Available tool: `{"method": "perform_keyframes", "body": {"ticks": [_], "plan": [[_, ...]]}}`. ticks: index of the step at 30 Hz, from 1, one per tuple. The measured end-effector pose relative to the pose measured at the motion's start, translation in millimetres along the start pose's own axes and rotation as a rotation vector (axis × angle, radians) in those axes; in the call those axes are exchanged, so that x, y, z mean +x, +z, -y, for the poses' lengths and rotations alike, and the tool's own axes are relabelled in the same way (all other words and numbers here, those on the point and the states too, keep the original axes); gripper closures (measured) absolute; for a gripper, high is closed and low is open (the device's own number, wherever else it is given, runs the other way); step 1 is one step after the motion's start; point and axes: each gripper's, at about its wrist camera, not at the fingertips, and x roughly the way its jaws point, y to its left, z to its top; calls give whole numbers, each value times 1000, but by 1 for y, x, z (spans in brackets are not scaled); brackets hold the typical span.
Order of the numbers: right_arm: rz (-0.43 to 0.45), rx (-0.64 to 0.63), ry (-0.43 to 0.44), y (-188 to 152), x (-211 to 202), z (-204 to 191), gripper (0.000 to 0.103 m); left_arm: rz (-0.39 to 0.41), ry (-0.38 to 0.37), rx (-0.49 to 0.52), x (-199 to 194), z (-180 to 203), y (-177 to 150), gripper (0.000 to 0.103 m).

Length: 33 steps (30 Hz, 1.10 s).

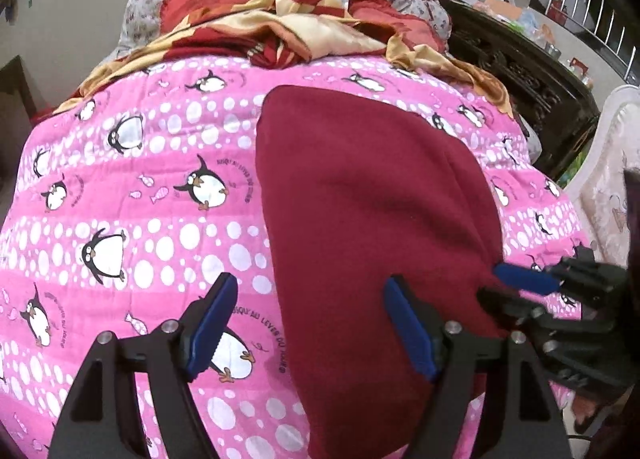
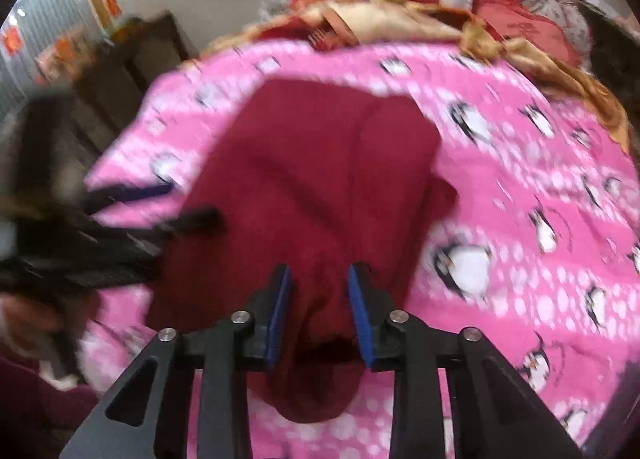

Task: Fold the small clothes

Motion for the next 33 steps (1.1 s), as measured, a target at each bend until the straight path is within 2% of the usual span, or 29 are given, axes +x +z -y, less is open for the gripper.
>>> {"method": "perform_keyframes", "body": {"ticks": [4,7,9,14,17,21,25,31,33], "plan": [[26,-14,-25,-8,-2,-3,72,12,17,-17,-3,0,2,23],[39,16,-5,-7,-14,-1,72,30,20,-49,-10,-3,2,23],[82,39,10,-6,-31,-5,72,50,34,-60,-17,-5,3,23],[160,58,-78,6,-50,-13,66,78,40,-73,-28,-4,3,23],[154,78,-124,11,-48,-17,63,84,34,-77,-34,-2,3,23],[144,111,-130,15,-45,-20,60,103,37,-80,-41,-1,2,23],[153,109,-140,17,-45,-23,52,116,35,-84,-46,0,1,23],[152,115,-144,18,-45,-26,52,117,33,-85,-48,0,-1,23],[149,115,-146,18,-45,-26,51,119,31,-87,-50,1,-1,19]]}}
